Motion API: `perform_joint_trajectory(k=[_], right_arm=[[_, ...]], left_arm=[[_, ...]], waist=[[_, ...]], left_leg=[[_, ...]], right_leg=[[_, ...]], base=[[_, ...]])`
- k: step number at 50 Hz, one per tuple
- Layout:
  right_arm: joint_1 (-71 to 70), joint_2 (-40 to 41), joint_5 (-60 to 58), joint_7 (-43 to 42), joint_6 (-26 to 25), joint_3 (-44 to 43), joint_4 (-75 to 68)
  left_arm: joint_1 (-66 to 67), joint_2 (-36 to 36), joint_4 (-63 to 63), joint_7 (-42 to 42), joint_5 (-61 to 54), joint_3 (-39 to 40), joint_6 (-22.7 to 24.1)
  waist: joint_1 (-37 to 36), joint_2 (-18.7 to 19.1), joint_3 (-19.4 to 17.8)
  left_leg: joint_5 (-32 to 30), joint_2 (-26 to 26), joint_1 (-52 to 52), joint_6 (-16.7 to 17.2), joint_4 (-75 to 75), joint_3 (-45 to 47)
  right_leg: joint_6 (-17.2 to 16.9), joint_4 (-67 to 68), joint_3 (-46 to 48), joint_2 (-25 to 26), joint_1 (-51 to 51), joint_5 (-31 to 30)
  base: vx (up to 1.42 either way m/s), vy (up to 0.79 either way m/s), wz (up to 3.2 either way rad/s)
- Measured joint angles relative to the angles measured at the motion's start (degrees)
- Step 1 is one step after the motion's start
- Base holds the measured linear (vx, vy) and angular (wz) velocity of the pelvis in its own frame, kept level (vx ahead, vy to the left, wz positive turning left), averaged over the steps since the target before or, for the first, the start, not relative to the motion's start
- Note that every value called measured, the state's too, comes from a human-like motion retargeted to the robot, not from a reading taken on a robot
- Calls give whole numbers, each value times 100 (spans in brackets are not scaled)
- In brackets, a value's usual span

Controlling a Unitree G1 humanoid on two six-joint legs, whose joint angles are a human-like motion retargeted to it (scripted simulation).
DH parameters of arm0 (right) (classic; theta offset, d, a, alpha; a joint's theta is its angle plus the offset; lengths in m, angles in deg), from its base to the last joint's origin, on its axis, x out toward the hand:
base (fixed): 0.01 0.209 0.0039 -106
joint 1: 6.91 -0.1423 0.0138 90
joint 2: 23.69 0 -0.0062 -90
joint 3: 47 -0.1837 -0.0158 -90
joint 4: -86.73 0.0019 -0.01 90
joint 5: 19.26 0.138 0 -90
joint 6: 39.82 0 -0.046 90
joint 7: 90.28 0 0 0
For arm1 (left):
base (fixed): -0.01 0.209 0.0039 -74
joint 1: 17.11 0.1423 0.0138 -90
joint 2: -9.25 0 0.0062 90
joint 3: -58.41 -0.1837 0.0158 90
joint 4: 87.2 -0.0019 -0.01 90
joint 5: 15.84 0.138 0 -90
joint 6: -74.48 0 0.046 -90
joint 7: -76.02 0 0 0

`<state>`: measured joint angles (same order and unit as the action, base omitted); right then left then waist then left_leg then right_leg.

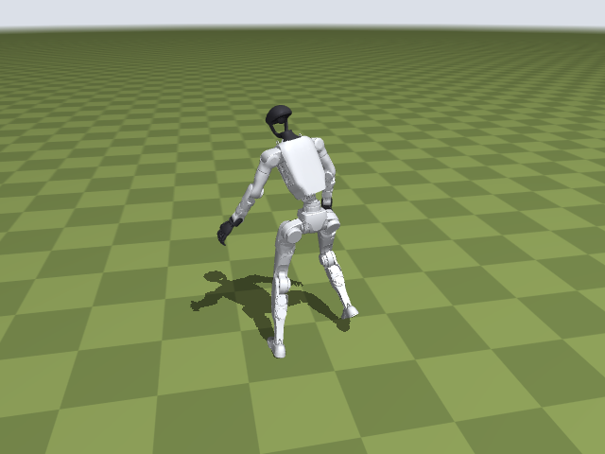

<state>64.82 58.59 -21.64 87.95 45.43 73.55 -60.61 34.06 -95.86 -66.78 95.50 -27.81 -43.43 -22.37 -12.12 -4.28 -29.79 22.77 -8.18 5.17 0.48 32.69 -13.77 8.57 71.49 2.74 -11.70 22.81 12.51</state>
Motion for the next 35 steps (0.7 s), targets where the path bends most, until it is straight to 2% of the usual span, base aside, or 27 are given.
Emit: perform_joint_trajectory(k=[2,5,7,8,9,10,12,13,16,18,20,21,23,25,27,29,30,32,35], right_arm=[[-265,-58,157,-162,160,-215,203],[-777,-177,306,-185,310,-368,465],[-1187,-348,268,-1,273,-296,622],[-1333,-410,272,31,267,-274,697],[-1500,-460,308,42,271,-227,745],[-1676,-503,358,43,278,-168,781],[-2127,-503,415,-73,291,-1,602],[-2378,-474,358,-180,267,78,376],[-3113,-297,-58,-954,-53,33,-803],[-3357,-238,-120,-1646,-494,-365,-1503],[-3299,-306,362,-2068,-779,-908,-1785],[-3126,-397,751,-2072,-691,-1177,-1748],[-2656,-693,1510,-1630,-481,-1427,-1593],[-1993,-1070,1827,-901,-138,-1485,-1317],[-1248,-1367,1528,-388,134,-1488,-1027],[-510,-1498,999,-119,227,-1463,-820],[-153,-1513,724,-6,217,-1437,-745],[385,-1463,318,339,98,-1306,-706],[907,-1294,111,798,-91,-955,-855]], left_arm=[[431,116,193,-183,-104,-55,354],[1230,286,503,-469,199,-148,654],[1771,531,747,-710,483,45,670],[2054,666,851,-848,628,145,686],[2313,789,937,-988,709,240,681],[2560,905,1014,-1129,759,334,665],[2926,1105,1073,-1300,576,304,624],[3052,1222,1061,-1329,457,197,631],[3086,1580,849,-1275,445,-239,740],[3002,1700,769,-1419,691,-358,728],[2958,1655,853,-1667,811,-352,678],[2937,1564,941,-1740,830,-326,706],[2843,1392,1100,-1888,724,-281,723],[2695,1227,1227,-1881,717,-156,813],[2523,986,1374,-1743,815,32,921],[2395,608,1580,-1577,917,156,980],[2342,381,1697,-1496,965,187,990],[2177,-121,1910,-1330,1038,158,988],[1665,-828,1953,-991,960,-192,944]], waist=[[267,165,68],[741,601,117],[1119,1072,27],[1338,1202,9],[1537,1348,1],[1726,1503,0],[1958,1876,0],[2040,2026,0],[2130,2250,0],[2100,2306,0],[2085,2254,0],[2055,2149,0],[2043,2010,0],[1970,1856,18],[1787,1620,91],[1517,1327,203],[1372,1169,259],[1169,835,246],[874,351,39]], left_leg=[[143,-144,-104,36,278,61],[67,-442,-317,-28,647,245],[-127,-669,-380,-188,1110,399],[-125,-673,-335,-288,1555,495],[-143,-747,-259,-409,2024,635],[-171,-856,-169,-540,2505,795],[-316,-1185,65,-762,3422,1114],[-359,-1202,207,-795,3849,1194],[-103,-616,769,-583,4720,1399],[125,-335,1109,-497,4728,1789],[238,-304,1354,-511,4354,2352],[319,-338,1464,-454,4135,2661],[451,-304,1541,-450,3322,3151],[450,-378,1542,-456,2430,3758],[299,-467,1486,-413,1442,4458],[-185,-448,1517,-256,545,4816],[-551,-429,1575,-175,254,4841],[-656,-497,1674,-222,728,4701],[91,-380,1439,-355,1491,4316]], right_leg=[[-293,-355,-3,-133,413,309],[-411,-1691,-44,-118,708,422],[-461,-3606,-181,115,391,-307],[-596,-4315,-371,96,259,-846],[-624,-4547,-564,124,203,-1100],[-597,-4540,-759,175,185,-1211],[-396,-3451,-701,398,424,-459],[-437,-2974,-650,457,557,-171],[-603,-2242,-747,418,787,307],[-463,-2385,-826,325,602,410],[-301,-2753,-772,116,215,362],[-367,-2807,-704,-64,51,337],[-462,-3382,-445,-400,-550,36],[-745,-3846,-120,-730,-1128,-302],[-1056,-4097,151,-999,-1568,-569],[-1188,-4094,281,-1154,-1848,-725],[-1178,-3997,304,-1196,-1947,-768],[-1006,-3420,263,-1272,-2041,-837],[-597,-1927,-178,-1318,-1788,-1248]], base=[[81,-20,11],[82,-22,-15],[82,-22,-13],[88,-20,8],[91,-19,13],[88,-16,-12],[83,-11,-46],[76,-3,-64],[66,8,-59],[54,19,-16],[52,23,44],[53,23,87],[51,26,133],[52,26,156],[55,23,139],[59,21,107],[62,20,96],[65,22,100],[64,25,105]])
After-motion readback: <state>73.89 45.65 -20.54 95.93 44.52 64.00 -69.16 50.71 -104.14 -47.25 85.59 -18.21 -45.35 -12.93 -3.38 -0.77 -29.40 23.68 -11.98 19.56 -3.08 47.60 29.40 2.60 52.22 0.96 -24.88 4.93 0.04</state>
